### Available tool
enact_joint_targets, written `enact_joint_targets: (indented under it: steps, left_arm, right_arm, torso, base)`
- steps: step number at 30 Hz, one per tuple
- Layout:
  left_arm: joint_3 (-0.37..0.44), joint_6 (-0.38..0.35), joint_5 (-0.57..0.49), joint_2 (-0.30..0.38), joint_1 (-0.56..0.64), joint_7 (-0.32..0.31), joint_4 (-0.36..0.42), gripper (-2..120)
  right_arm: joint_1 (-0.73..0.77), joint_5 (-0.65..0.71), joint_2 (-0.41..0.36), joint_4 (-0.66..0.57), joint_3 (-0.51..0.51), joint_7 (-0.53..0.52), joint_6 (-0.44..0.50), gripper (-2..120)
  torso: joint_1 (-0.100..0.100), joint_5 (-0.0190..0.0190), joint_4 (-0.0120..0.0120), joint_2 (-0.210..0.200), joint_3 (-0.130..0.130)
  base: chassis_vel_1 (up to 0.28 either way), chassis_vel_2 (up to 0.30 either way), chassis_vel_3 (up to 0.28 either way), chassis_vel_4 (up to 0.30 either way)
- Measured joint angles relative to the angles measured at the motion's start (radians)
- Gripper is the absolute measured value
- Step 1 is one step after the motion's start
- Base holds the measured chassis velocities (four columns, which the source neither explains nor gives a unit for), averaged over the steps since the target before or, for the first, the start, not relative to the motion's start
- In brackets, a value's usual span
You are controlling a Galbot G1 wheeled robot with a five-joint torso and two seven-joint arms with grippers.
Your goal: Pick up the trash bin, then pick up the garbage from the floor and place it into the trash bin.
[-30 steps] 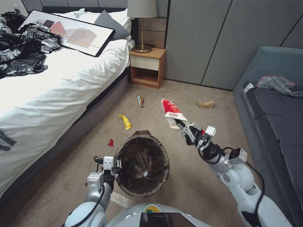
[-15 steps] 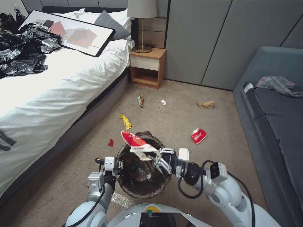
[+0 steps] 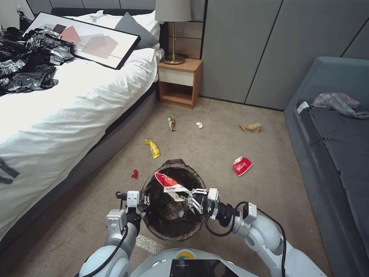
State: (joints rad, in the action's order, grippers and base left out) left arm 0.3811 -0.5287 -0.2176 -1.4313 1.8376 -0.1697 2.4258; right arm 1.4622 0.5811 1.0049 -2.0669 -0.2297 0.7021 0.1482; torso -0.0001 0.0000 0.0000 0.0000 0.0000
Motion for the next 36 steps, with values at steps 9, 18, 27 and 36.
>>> enact_joint_targets:
  steps: [9,18,27,36]
  left_arm:
    - [0.0,0.001,0.0,0.001,0.0,0.001,0.0,0]
    - [0.003,0.001,-0.001,0.001,-0.001,0.001,0.001,0]
    - [0.005,0.002,0.0,0.001,0.0,0.002,0.002,0]
    - [0.005,0.002,0.0,0.001,-0.001,0.003,0.004,0]
  right_arm:
    - [-0.001,-0.013,0.005,0.035,-0.002,0.012,0.009,21]
    - [-0.001,-0.041,0.013,0.06,-0.013,0.028,0.014,55]
    - [-0.001,-0.05,0.02,0.061,-0.022,0.032,0.021,89]
    - [-0.004,-0.051,0.022,0.016,-0.048,0.031,0.021,100]
  torso:
    - [0.0,0.0,0.0,0.0,0.0]
    - [0.0,0.0,0.0,0.0,0.0]
    - [0.0,0.0,0.0,0.0,0.0]
    - [0.0,0.0,0.0,0.0,0.0]
  base:
    - [0.0,0.0,0.0,0.0]
    - [0.0,0.0,0.0,0.0]
    - [0.0,0.0,0.0,0.0]
    - [0.0,0.0,0.0,0.0]
